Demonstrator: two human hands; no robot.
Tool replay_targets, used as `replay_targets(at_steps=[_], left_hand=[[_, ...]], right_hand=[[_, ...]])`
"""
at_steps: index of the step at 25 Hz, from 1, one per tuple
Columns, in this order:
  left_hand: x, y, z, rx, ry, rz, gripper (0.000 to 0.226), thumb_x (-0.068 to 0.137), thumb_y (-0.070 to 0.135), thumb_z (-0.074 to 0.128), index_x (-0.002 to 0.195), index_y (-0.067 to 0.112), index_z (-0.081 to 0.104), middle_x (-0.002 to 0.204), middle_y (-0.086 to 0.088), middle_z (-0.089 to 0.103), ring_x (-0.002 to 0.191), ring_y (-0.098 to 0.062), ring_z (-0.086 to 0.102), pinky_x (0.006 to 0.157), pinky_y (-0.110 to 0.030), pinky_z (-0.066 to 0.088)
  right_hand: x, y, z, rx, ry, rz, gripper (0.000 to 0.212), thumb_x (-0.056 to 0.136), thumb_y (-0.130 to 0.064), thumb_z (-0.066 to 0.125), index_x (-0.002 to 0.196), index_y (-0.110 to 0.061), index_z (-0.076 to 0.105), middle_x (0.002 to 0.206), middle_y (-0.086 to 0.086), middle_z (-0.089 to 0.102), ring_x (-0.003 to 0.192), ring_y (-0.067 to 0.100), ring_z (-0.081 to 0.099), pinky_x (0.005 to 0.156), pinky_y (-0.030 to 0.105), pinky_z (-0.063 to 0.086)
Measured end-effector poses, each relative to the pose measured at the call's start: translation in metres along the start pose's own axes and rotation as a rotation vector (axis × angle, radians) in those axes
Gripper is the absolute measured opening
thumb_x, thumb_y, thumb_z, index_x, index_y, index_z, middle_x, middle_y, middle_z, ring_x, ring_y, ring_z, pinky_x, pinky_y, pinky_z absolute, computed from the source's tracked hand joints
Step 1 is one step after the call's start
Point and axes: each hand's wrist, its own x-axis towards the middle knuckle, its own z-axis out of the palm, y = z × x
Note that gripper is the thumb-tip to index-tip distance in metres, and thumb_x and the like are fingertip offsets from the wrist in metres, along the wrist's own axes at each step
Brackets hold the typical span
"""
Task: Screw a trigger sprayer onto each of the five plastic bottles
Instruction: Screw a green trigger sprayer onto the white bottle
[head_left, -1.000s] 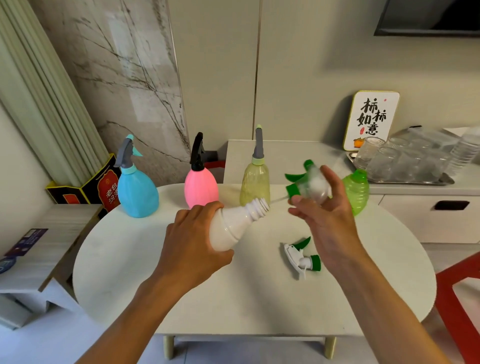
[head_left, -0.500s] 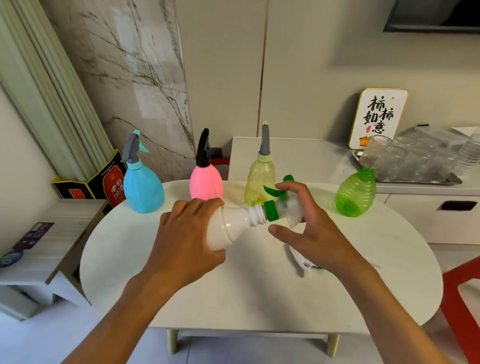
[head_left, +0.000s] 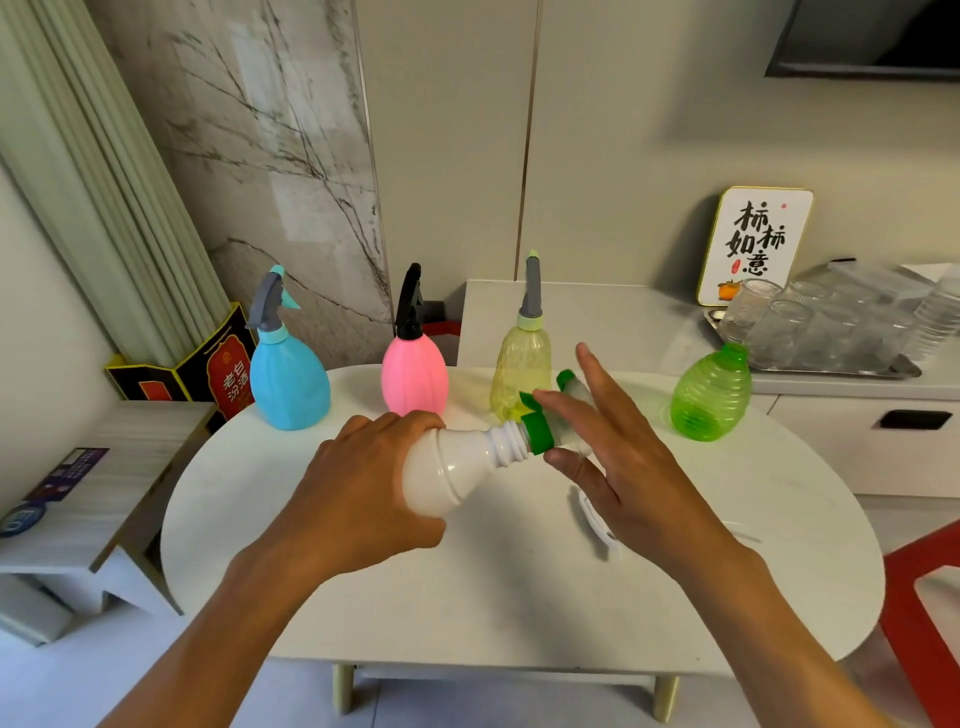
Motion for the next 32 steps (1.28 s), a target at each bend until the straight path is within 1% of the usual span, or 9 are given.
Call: replay_targets(at_steps=[3,5,7,10,13,16,19,24,32], left_hand=[[-0.001,-0.001,-0.003,0.015,-0.003,0.004,0.075,0.057,0.044,0.080,0.121,0.040,0.040,0.110,0.016,0.054,0.101,-0.011,0.049,0.086,-0.035,0.052],[-0.002,-0.002,-0.004,0.012,0.010,0.005,0.076,0.056,0.044,0.079,0.121,0.041,0.040,0.109,0.016,0.054,0.100,-0.011,0.049,0.084,-0.036,0.051],[-0.003,-0.003,-0.006,0.011,0.005,0.015,0.077,0.057,0.043,0.080,0.123,0.041,0.040,0.109,0.017,0.053,0.100,-0.011,0.048,0.084,-0.034,0.051],[-0.005,-0.003,-0.008,-0.010,-0.029,0.030,0.077,0.059,0.042,0.082,0.123,0.041,0.040,0.111,0.018,0.051,0.103,-0.011,0.048,0.086,-0.032,0.051],[-0.006,-0.004,-0.010,-0.003,-0.057,0.063,0.076,0.057,0.044,0.082,0.121,0.043,0.040,0.111,0.020,0.051,0.103,-0.009,0.048,0.085,-0.030,0.051],[-0.008,-0.006,-0.012,-0.009,-0.076,0.081,0.078,0.056,0.046,0.082,0.121,0.044,0.040,0.112,0.021,0.052,0.101,-0.008,0.047,0.083,-0.028,0.050],[-0.009,-0.004,-0.012,-0.001,-0.059,0.105,0.079,0.058,0.046,0.082,0.124,0.044,0.039,0.116,0.019,0.052,0.103,-0.008,0.047,0.086,-0.028,0.049],[-0.009,-0.005,-0.018,0.152,-0.003,0.137,0.086,0.059,0.047,0.083,0.131,0.042,0.037,0.121,0.018,0.050,0.105,-0.005,0.039,0.087,-0.024,0.038],[-0.007,-0.004,-0.018,0.124,-0.012,0.132,0.085,0.061,0.045,0.083,0.132,0.041,0.036,0.123,0.017,0.050,0.106,-0.004,0.039,0.091,-0.026,0.040]], right_hand=[[0.001,0.001,0.001,0.010,-0.010,-0.047,0.041,0.100,-0.042,0.044,0.137,-0.025,0.051,0.159,-0.007,0.032,0.143,0.014,0.034,0.107,0.029,0.040],[0.000,0.001,0.002,0.017,-0.019,-0.047,0.041,0.099,-0.045,0.042,0.134,-0.026,0.053,0.144,-0.004,0.050,0.139,0.014,0.039,0.105,0.035,0.043],[-0.001,-0.003,0.001,0.076,-0.042,-0.019,0.037,0.099,-0.045,0.041,0.129,-0.028,0.053,0.129,-0.006,0.057,0.126,0.014,0.049,0.096,0.035,0.046],[-0.001,-0.011,0.001,0.200,-0.040,-0.025,0.028,0.100,-0.038,0.044,0.123,-0.025,0.054,0.115,-0.011,0.055,0.103,0.010,0.055,0.084,0.030,0.046],[-0.001,-0.016,0.002,0.296,-0.014,-0.025,0.022,0.095,-0.029,0.058,0.115,-0.021,0.058,0.113,-0.012,0.052,0.104,0.012,0.056,0.084,0.023,0.045],[-0.002,-0.018,0.001,0.315,-0.030,-0.002,0.030,0.083,-0.020,0.071,0.111,-0.022,0.059,0.111,-0.013,0.051,0.103,0.013,0.055,0.083,0.017,0.041],[-0.002,-0.017,-0.004,0.341,-0.023,-0.022,0.031,0.080,-0.014,0.074,0.107,-0.019,0.060,0.109,-0.012,0.054,0.101,0.014,0.057,0.083,0.016,0.041],[0.000,-0.018,-0.005,0.316,-0.100,-0.050,0.030,0.081,-0.010,0.076,0.104,-0.021,0.061,0.109,-0.012,0.056,0.100,0.014,0.057,0.081,0.019,0.042],[0.000,-0.017,-0.006,0.379,-0.084,-0.012,0.033,0.081,-0.012,0.076,0.108,-0.023,0.060,0.107,-0.015,0.058,0.100,0.015,0.057,0.080,0.018,0.042]])
